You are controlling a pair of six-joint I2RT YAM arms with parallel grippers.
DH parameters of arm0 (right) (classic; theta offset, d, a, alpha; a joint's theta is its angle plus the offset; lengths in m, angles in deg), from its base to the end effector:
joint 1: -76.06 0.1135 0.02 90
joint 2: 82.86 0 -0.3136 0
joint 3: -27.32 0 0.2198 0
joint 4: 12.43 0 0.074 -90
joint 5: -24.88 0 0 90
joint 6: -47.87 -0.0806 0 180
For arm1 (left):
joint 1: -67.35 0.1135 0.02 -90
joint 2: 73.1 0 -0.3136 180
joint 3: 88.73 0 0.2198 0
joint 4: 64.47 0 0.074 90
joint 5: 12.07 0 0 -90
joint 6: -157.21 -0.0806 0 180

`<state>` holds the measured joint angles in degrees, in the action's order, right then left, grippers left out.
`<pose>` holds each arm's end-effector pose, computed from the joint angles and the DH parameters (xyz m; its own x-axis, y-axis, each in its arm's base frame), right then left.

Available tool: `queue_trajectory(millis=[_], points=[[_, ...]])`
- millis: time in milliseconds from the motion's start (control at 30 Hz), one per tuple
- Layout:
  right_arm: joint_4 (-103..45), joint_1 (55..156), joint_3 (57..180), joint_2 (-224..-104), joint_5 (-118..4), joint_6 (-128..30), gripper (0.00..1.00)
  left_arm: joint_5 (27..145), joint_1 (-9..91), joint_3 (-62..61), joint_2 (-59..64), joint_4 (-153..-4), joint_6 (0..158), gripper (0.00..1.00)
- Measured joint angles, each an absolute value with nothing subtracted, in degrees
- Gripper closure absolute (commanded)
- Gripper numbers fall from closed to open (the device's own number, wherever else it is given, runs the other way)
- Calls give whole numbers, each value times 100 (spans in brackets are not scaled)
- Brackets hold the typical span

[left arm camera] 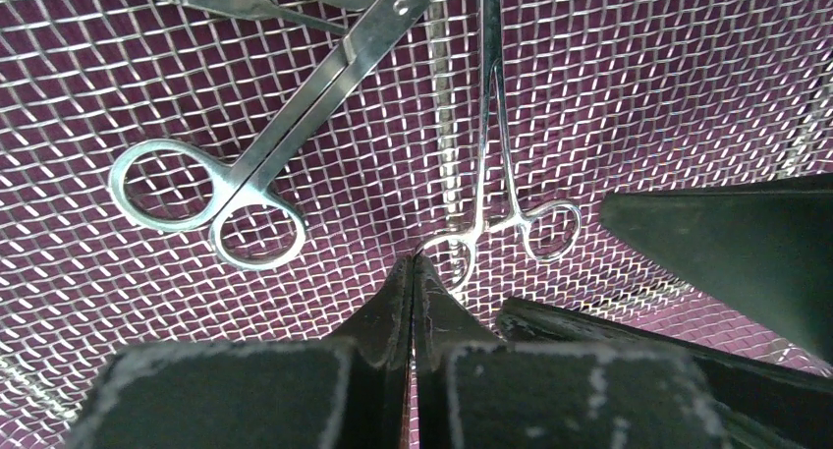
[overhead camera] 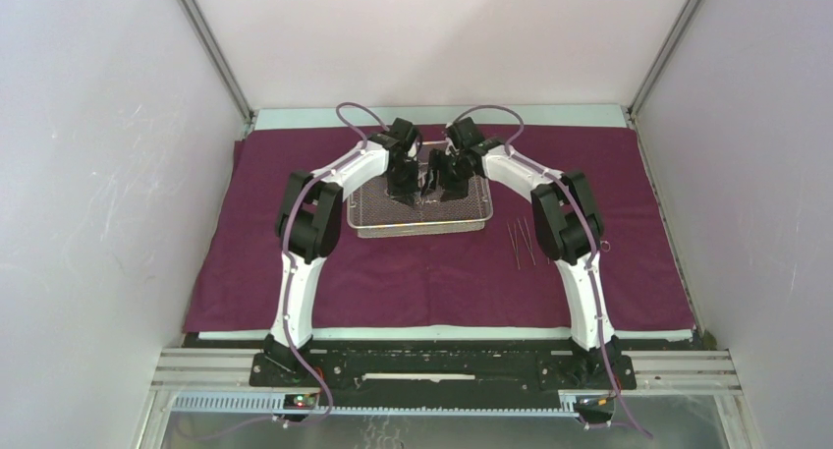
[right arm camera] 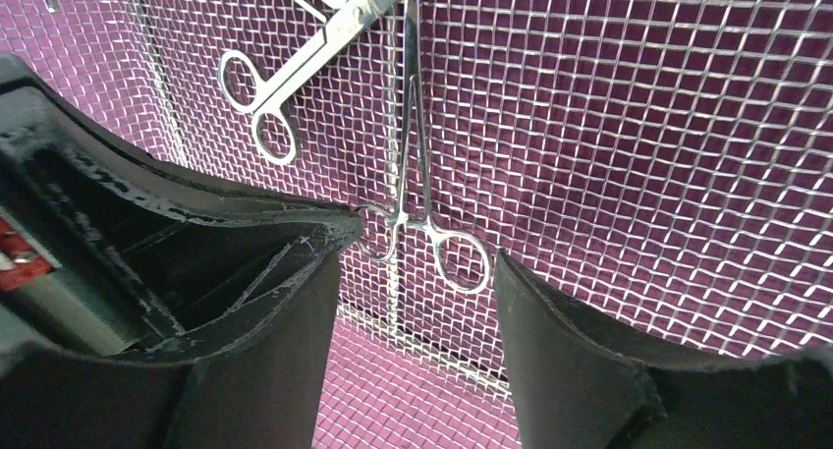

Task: Open and lay out the surgical kit
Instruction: Pick up the medical item from the container.

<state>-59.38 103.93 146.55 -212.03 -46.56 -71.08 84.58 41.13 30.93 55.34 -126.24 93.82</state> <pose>0.4448 0.2642 0.1927 -0.9368 0.0237 -0.3489 -0.1639 0.8517 0.4977 0.4296 -0.2220 0.1803 -0.9684 -0.0190 -0.2488 0.0444 0.9681 -0.2468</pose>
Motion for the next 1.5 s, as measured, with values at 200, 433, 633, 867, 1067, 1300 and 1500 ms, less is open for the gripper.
queue_trajectory(millis=[200, 433, 633, 867, 1067, 1300, 1500], points=[[-5672, 10321, 14349, -21203, -4339, -7383, 34, 8572, 4116, 3093, 5534, -12569, 9421, 100], [-5438, 10234, 14229, -21203, -4160, -7593, 34, 8611, 4124, 3093, 5534, -12563, 9421, 100], [-5280, 10192, 14137, -21203, -3917, -7752, 34, 8613, 4135, 3093, 5534, -12574, 9421, 100], [-4620, 9928, 13768, -21203, -3137, -8389, 35, 8640, 4166, 3093, 5534, -12583, 9426, 100], [-3984, 9786, 13541, -21203, -2651, -8963, 35, 8727, 4210, 3027, 5534, -12552, 9439, 100], [-3462, 9751, 13491, -21203, -2387, -9348, 35, 8821, 4266, 2997, 5534, -12541, 9495, 100], [-3200, 9755, 13491, -21203, -2203, -9549, 37, 8961, 4330, 2894, 5501, -12438, 9581, 100]])
